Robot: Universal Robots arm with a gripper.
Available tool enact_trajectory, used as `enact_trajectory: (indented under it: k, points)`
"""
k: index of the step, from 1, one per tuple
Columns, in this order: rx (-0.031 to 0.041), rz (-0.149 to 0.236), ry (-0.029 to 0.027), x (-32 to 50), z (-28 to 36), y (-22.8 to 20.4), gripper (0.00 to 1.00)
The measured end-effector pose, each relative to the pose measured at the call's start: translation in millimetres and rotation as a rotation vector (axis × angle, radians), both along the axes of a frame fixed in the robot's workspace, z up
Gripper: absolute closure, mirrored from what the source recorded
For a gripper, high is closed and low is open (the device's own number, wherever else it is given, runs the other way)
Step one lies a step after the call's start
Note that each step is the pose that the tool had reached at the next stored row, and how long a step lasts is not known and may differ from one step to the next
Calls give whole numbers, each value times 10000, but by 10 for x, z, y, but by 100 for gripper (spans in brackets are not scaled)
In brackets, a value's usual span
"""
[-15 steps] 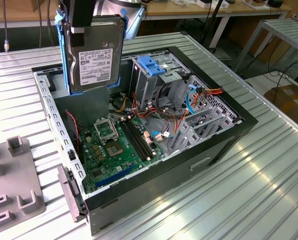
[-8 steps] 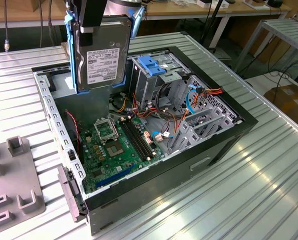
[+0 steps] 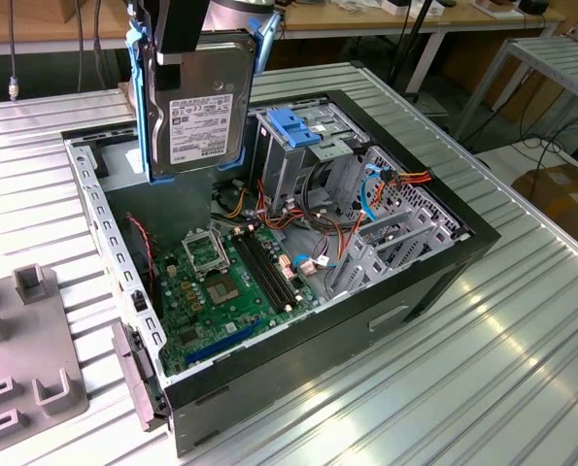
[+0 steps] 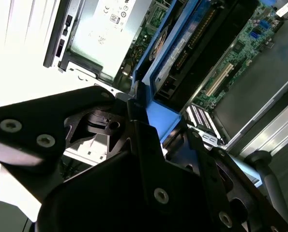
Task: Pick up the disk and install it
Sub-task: 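Insert the disk into the insertion slot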
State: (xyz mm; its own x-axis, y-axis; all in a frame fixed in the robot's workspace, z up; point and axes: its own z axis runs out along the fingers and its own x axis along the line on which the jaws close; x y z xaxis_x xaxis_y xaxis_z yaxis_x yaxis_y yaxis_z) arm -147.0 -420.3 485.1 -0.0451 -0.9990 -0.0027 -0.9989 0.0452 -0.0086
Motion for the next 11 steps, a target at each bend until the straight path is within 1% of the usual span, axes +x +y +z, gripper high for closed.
enact_trajectory:
  k: [3, 6, 11]
  points:
    - [-4, -2, 0, 0, 0, -9, 63]
    - [-5, -1, 0, 4, 0, -32, 63]
    - [-5, -1, 0, 4, 0, -48, 63]
